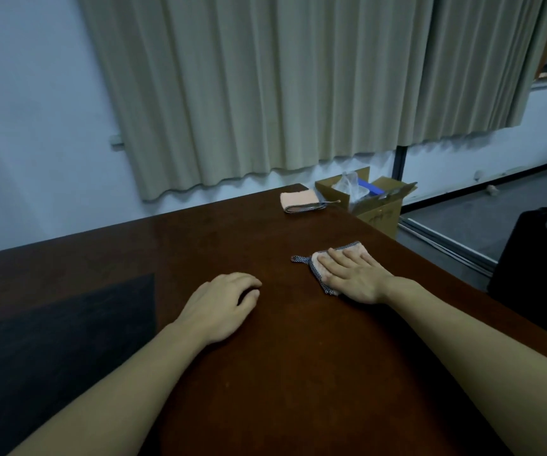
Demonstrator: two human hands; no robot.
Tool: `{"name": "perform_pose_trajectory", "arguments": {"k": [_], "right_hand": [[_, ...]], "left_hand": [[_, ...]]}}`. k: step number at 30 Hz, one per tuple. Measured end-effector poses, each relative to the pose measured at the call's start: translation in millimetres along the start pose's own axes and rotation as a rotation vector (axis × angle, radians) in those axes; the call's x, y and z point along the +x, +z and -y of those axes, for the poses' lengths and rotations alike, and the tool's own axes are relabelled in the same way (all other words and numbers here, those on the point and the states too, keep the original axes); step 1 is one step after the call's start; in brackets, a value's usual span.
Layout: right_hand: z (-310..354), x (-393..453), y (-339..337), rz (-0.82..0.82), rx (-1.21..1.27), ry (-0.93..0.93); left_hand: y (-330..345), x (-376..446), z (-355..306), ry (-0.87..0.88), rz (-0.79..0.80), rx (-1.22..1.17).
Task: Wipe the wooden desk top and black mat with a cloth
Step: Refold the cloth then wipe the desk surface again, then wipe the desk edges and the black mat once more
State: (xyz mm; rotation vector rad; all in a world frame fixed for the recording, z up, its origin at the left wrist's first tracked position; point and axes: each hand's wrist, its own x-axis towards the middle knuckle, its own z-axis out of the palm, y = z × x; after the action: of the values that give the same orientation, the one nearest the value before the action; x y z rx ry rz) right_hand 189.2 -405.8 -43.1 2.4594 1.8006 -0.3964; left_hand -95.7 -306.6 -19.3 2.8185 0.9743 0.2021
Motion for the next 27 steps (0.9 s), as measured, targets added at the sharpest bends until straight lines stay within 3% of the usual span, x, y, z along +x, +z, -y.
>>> {"name": "perform_pose_trajectory", "arguments": {"k": [15,19,22,27], "right_hand": [[-38.0,121.5,-52.0,0.034,0.029,-0.065],[-26.7,141.8,-85.7,-0.266,0.114,-0.061],[-18.8,182.8,-94.4,-0.388,0.003,0.002],[-2.1,238.1,-93.3,-0.235,-0.036,0.102]], "left_hand": [[8.2,158.8,60.3,-0.013,0.05,0.038],[1.6,171.0,80.3,-0.031,0.026,0.034],[-3.9,168.9,93.4,-0.034,0.019,0.041],[-16.4,160.2,111.2,-0.039,-0.002,0.071]]}}
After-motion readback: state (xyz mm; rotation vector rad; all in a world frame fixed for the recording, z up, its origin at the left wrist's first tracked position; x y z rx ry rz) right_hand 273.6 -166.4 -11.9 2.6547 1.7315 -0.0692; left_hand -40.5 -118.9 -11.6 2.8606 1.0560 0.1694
